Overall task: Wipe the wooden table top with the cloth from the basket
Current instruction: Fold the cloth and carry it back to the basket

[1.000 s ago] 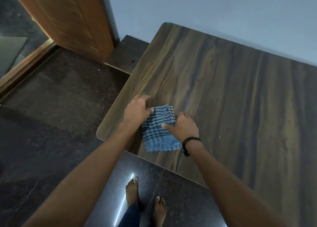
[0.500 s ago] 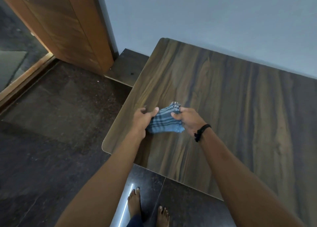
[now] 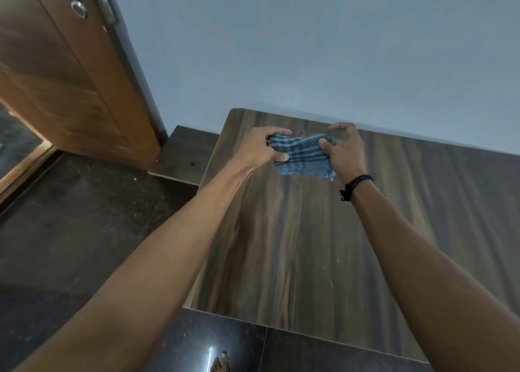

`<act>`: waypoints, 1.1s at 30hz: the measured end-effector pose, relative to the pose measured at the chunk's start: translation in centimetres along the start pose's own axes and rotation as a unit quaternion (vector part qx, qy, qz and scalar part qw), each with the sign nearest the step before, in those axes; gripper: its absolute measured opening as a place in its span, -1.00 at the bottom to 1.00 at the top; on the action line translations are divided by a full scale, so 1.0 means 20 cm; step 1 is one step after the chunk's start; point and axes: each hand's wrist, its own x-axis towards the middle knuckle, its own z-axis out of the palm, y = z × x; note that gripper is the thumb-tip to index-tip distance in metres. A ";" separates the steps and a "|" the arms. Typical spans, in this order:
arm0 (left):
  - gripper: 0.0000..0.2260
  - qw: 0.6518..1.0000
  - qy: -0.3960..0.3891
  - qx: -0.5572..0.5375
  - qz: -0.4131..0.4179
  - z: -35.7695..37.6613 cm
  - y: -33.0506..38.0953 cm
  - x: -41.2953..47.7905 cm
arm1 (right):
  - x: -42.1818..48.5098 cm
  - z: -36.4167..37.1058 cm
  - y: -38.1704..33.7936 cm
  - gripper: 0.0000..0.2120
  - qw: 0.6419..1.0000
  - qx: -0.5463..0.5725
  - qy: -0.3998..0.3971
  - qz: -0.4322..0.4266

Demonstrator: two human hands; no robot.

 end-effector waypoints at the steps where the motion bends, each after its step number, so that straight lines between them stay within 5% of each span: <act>1: -0.51 0.999 0.002 0.051 0.020 0.00 0.05 0.03 | 0.01 -0.03 -0.04 -0.78 1.000 -0.006 0.009 -0.015; 8: -0.87 0.977 0.036 0.158 0.141 0.05 0.44 0.21 | 0.14 -0.28 -0.33 -0.88 0.992 -0.041 0.068 -0.099; 15: -0.80 0.992 0.016 -0.053 0.111 0.13 0.88 0.24 | 0.27 -0.71 -0.62 -0.68 0.990 -0.005 -0.027 -0.137; 21: -0.73 0.980 -0.015 -0.179 0.085 0.42 1.18 0.20 | 0.29 -1.04 -0.78 -0.94 0.990 0.043 0.031 -0.134; 26: -0.45 0.963 -0.083 -0.251 0.053 0.73 1.33 0.17 | 0.27 -1.27 -0.86 -0.90 0.985 0.081 0.087 -0.128; 33: -0.84 0.940 -0.062 -0.335 0.003 1.06 1.51 0.22 | 0.24 -1.58 -0.91 -0.75 0.987 0.118 0.075 -0.078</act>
